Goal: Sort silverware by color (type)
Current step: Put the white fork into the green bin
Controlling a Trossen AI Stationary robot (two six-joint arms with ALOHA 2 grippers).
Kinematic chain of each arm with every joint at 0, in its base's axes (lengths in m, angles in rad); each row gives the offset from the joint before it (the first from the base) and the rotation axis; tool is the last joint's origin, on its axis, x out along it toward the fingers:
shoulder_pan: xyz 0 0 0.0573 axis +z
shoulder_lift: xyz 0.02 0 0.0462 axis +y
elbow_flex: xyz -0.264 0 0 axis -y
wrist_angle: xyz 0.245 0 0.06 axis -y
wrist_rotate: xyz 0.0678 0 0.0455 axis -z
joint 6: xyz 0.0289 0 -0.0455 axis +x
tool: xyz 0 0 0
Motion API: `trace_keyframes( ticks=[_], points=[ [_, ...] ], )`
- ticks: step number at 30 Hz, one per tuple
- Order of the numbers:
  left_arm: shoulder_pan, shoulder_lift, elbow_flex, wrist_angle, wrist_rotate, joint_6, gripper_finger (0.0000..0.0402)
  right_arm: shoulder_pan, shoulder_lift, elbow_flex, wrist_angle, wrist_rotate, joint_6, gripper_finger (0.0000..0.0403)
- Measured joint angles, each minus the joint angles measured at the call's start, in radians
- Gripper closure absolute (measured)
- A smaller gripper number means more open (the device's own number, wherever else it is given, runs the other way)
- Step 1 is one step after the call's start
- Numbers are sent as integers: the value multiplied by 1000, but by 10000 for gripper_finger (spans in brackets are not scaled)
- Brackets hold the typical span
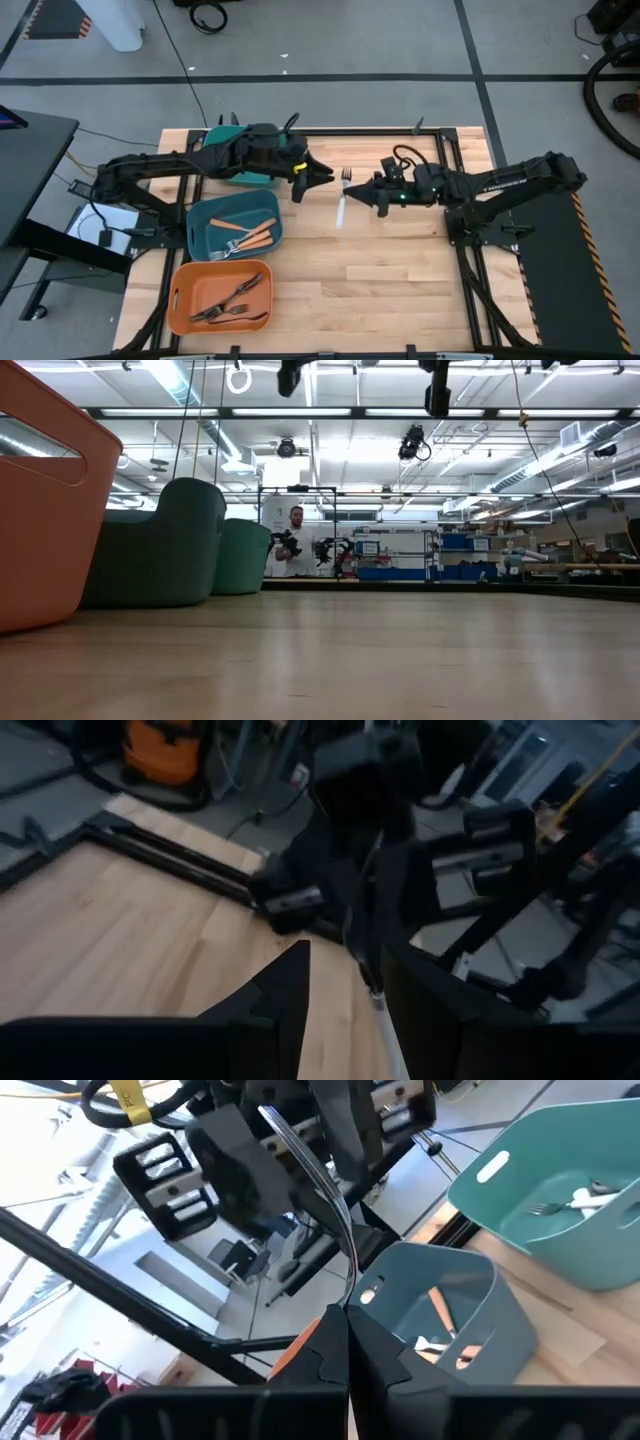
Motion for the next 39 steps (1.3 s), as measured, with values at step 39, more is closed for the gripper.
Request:
trace_keyframes(
  ticks=[39],
  points=[
    [126, 178, 0, 317, 319, 6, 389, -135, 3, 0, -10, -141, 3, 403]
  ],
)
